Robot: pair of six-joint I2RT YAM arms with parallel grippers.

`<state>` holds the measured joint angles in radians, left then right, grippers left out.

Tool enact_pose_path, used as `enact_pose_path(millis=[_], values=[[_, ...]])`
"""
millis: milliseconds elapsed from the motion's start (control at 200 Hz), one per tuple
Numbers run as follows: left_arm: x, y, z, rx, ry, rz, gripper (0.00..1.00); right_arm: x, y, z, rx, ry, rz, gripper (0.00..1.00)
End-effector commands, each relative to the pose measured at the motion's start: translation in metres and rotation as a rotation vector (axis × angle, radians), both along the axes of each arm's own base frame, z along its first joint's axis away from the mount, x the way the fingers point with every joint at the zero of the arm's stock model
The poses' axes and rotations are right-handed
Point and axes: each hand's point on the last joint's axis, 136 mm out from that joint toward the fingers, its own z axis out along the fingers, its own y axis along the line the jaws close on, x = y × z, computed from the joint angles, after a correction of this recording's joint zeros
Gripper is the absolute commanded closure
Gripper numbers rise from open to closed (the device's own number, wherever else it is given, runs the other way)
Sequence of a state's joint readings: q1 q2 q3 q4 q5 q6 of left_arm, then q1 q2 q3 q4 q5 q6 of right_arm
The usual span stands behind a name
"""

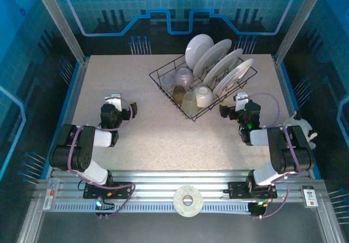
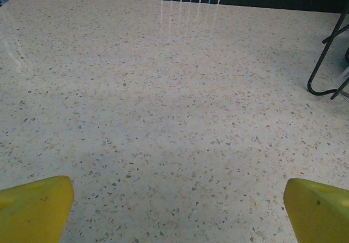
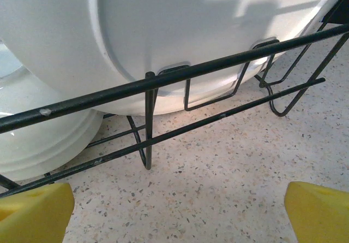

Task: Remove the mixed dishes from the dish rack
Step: Rotate the dish rack at the center of the table.

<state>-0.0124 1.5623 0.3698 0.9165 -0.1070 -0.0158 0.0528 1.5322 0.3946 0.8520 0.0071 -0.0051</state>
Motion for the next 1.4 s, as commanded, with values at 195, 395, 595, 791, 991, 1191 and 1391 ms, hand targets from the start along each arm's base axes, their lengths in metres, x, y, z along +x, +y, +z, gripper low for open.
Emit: enact_pose_path(millis=[195, 395, 595, 791, 991, 1191, 1391], values=[[0.005, -0.004, 0.011, 0.015, -0.028, -0.029, 0.01, 0.005, 0.001, 0.007, -0.027, -0.025, -0.003, 0.0], [0.005, -0.006, 0.01, 0.021, -0.025, -0.034, 0.01, 0.005, 0.001, 0.006, -0.021, -0.02, 0.001, 0.0], [0.006, -0.006, 0.01, 0.015, -0.021, -0.039, 0.01, 0.006, 0.0, 0.006, -0.007, -0.014, 0.008, 0.0], [0.006, -0.006, 0.01, 0.006, -0.02, -0.042, 0.01, 0.005, -0.001, 0.006, -0.005, -0.013, 0.005, 0.0], [0.005, -0.005, 0.011, 0.007, -0.027, -0.041, 0.01, 0.005, -0.001, 0.006, 0.003, -0.019, 0.008, 0.0], [0.001, 0.016, 0.012, 0.006, -0.046, 0.086, 0.01, 0.004, -0.001, 0.006, 0.003, -0.022, 0.007, 0.0], [-0.011, 0.037, 0.051, 0.004, -0.037, 0.218, 0.01, 0.001, -0.015, 0.014, 0.025, -0.053, -0.062, 0.0]])
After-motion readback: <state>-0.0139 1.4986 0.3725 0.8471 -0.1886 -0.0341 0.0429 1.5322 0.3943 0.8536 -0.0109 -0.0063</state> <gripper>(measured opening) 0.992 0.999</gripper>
